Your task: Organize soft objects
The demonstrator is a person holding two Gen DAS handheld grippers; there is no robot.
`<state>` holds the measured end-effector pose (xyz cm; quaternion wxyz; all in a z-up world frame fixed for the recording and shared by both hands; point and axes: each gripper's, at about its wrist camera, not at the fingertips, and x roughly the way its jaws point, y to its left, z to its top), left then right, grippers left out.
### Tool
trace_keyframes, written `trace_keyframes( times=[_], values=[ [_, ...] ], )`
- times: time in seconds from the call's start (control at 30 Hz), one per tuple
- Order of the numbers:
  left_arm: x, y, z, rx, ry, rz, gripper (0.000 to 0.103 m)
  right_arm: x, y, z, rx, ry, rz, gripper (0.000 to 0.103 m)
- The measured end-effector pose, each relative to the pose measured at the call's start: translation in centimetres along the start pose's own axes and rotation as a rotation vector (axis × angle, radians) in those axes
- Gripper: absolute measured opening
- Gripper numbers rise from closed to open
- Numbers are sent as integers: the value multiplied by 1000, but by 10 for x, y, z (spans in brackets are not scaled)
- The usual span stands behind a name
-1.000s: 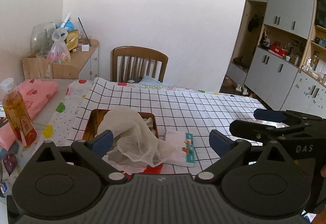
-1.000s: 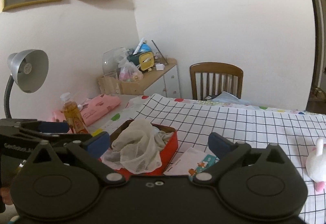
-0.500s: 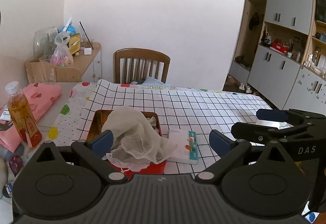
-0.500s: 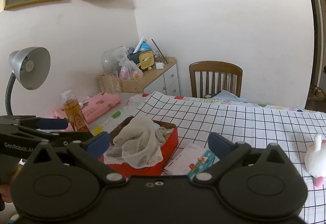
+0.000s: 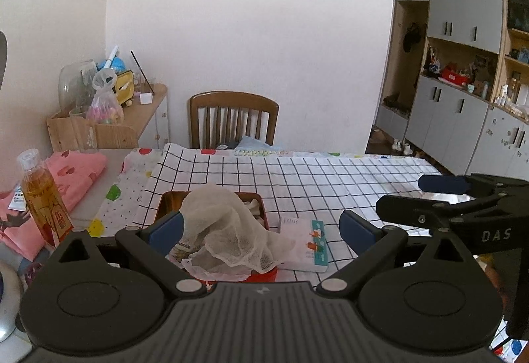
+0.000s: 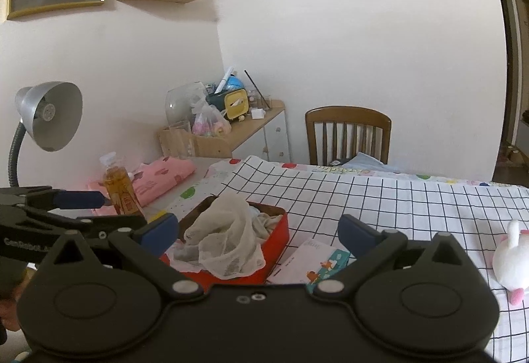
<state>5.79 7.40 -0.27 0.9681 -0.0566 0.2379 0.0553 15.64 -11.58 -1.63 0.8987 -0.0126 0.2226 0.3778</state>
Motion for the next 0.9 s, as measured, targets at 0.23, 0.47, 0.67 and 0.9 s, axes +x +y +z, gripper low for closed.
trace_keyframes(
  times=[0.23, 0.47, 0.67, 0.9],
  values=[
    [-5, -2, -1, 7, -12, -15, 101, 0, 1, -2, 8, -1, -5, 103],
    [-4, -4, -2, 8, -7, -14, 101, 0, 0, -4, 14, 3, -10, 103],
    [-3, -4, -3, 8, -11, -21, 101, 0, -1, -5, 18, 8, -7, 103],
    [2, -9, -3, 3, -2, -1, 101, 0, -9, -7, 22, 13, -11, 103]
  ],
)
